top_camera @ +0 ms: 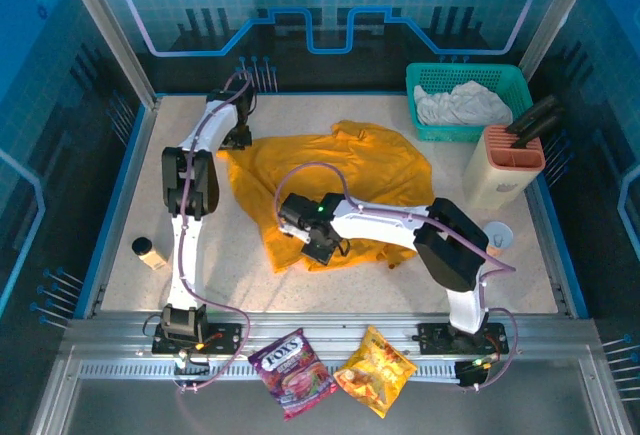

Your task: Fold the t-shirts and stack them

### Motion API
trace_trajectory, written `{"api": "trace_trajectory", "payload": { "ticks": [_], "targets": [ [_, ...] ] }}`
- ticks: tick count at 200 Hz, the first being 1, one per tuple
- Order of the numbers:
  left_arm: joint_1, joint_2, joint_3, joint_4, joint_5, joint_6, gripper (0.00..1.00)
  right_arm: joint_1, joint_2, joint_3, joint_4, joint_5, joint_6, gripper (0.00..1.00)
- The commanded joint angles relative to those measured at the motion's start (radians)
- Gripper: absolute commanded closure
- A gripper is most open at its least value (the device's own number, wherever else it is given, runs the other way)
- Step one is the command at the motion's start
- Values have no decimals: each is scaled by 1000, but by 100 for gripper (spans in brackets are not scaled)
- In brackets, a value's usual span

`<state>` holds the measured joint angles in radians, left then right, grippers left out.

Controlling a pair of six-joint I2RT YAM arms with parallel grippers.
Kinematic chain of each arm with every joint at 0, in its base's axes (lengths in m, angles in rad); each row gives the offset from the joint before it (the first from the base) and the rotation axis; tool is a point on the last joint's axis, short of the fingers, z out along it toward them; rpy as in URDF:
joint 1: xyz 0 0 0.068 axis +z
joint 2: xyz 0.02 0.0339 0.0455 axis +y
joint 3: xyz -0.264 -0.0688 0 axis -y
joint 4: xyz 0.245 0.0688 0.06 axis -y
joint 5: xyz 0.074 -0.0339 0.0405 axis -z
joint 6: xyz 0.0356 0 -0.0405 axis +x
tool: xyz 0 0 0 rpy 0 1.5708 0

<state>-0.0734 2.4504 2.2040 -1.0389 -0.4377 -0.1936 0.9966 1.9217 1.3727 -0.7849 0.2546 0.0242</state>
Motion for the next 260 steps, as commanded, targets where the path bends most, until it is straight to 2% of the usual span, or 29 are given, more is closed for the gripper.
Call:
{"api": "trace_trajectory", "payload": {
  "ticks": [1,31,52,73,78,104,116,125,149,184,215,260],
  "targets": [
    [-34,19,31,-5,-45,33,58,-49,-55,-22,-23,112,114,100],
    [-81,-15,25,-17,-66,41,30,-135,-112,-57,29,102,212,100],
    [-107,-74,4,-23,-79,32,20,-188,-124,-73,42,83,261,100],
    [-119,-160,-38,-35,-78,1,16,-223,-107,-64,20,105,295,100],
    [-121,-183,-54,-37,-74,-8,15,-224,-105,-61,13,111,295,94],
    [-123,-357,-180,-30,-69,-50,10,-214,-116,-43,-29,143,295,52],
    [-123,-444,-250,-27,-70,-69,8,-201,-130,-36,-52,166,296,42],
    [-123,-514,-305,-30,-62,-85,7,-186,-143,-31,-70,179,298,39],
    [-123,-698,-477,-27,-18,-135,6,-106,-183,-16,-96,166,275,41],
    [-123,-932,-738,2,76,-195,7,38,-159,7,-74,41,247,51],
    [-119,-1009,-833,-17,84,-225,6,78,-46,54,-43,-10,247,59],
    [-82,-1056,-860,-20,110,-244,7,91,103,160,-31,-67,243,65]
  ]
}}
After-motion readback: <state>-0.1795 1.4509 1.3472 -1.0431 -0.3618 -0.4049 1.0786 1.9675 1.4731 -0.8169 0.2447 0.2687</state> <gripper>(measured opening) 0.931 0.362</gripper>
